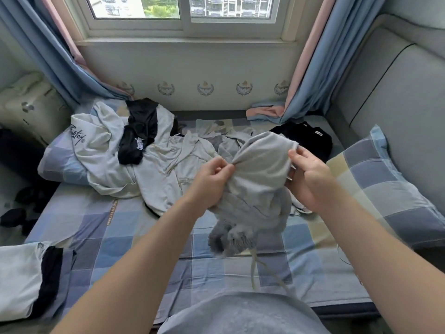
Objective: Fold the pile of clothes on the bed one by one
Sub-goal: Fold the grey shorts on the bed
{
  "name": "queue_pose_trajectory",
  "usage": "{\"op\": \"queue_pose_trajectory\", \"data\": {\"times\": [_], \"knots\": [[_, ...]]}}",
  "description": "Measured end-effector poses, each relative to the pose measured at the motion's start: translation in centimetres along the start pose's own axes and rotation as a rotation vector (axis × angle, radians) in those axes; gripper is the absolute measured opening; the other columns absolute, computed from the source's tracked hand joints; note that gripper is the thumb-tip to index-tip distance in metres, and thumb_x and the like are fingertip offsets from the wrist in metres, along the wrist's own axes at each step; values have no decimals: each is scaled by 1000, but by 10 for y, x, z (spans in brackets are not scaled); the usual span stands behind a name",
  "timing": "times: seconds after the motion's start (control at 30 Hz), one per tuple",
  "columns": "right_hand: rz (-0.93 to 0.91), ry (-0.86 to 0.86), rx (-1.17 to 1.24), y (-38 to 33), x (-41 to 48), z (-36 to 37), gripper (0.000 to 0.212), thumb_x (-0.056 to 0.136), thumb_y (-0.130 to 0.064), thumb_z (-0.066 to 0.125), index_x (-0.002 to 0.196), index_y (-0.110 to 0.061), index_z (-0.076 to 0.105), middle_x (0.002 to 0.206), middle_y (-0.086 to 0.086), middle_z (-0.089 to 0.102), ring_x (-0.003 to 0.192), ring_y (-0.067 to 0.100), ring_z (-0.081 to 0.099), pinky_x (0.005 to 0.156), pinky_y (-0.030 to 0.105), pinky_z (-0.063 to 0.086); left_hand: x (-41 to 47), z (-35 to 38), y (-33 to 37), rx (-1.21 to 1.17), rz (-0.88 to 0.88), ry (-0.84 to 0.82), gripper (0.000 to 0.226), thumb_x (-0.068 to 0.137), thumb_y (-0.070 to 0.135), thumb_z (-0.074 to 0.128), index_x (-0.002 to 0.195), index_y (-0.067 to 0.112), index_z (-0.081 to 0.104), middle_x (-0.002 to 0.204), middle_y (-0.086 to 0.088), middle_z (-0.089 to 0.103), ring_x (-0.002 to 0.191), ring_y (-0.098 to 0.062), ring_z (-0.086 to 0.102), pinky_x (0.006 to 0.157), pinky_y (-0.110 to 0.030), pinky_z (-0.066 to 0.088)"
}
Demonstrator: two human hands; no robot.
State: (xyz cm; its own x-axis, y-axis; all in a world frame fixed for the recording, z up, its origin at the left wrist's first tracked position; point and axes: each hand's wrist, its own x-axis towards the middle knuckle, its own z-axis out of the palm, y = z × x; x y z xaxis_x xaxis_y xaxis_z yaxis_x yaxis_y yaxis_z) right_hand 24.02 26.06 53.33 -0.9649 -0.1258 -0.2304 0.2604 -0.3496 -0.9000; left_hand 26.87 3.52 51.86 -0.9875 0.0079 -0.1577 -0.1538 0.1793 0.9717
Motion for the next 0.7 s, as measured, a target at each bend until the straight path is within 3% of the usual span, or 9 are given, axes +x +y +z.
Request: {"op": "queue_pose_trajectory", "data": {"times": [0.13,0.23,0.3,0.33,0.43,0.53,0.6,0.63,0.7], "knots": [[-45,-45,-473,12,-13,2,88,80,-53,74,153,-42,25,161,-6,31,137,16,44,103,38,42,9,-11,16,-305,-183,120,25,105,22,54,81,13,52,70,-9,55,54,-22,56,47,-31,52],[-111,-355,-768,29,-29,18,100,67,-68,80,148,-59,21,155,-26,30,137,2,39,104,30,41,10,-5,26,-364,-249,94,22,104,18,55,84,9,56,73,-12,60,58,-23,61,56,-34,55],[-165,-446,-901,42,-34,30,97,69,-60,82,145,-62,22,142,-37,39,128,-11,44,101,22,44,9,-1,30,-400,-266,59,19,103,18,57,90,5,60,78,-17,65,66,-28,66,68,-41,58],[-224,-431,-954,48,-33,34,92,73,-52,82,145,-58,25,135,-34,47,121,-10,50,98,21,47,9,-1,32,-410,-272,42,19,102,19,58,92,4,61,79,-18,66,66,-29,67,68,-42,58],[-426,-309,-1028,54,-29,42,60,88,-23,74,138,-32,44,106,-10,68,89,9,67,80,39,57,10,-7,35,-430,-315,8,22,102,21,58,91,2,61,78,-21,66,63,-30,67,64,-40,60],[-431,-329,-960,42,-21,47,36,93,-14,66,123,-29,51,83,1,68,65,28,62,60,51,52,13,-16,35,-463,-337,6,21,101,22,59,100,1,60,88,-22,65,74,-32,67,75,-45,59],[-368,-343,-832,28,-17,53,29,97,-13,62,115,-35,54,78,19,64,57,39,50,49,51,43,15,-21,32,-521,-285,67,19,101,22,61,101,4,58,97,-23,62,86,-33,60,90,-50,53],[-364,-310,-777,20,-15,56,28,98,-12,61,112,-36,56,78,27,61,56,34,47,46,50,39,15,-23,30,-556,-243,89,17,101,23,62,101,7,56,100,-22,63,88,-32,60,90,-48,51],[-396,-204,-708,4,-10,61,23,98,-12,62,113,-30,61,90,32,61,66,28,54,54,53,46,9,-22,27,-572,-144,74,18,100,28,62,100,11,55,98,-14,69,82,-25,65,80,-40,54]]}}
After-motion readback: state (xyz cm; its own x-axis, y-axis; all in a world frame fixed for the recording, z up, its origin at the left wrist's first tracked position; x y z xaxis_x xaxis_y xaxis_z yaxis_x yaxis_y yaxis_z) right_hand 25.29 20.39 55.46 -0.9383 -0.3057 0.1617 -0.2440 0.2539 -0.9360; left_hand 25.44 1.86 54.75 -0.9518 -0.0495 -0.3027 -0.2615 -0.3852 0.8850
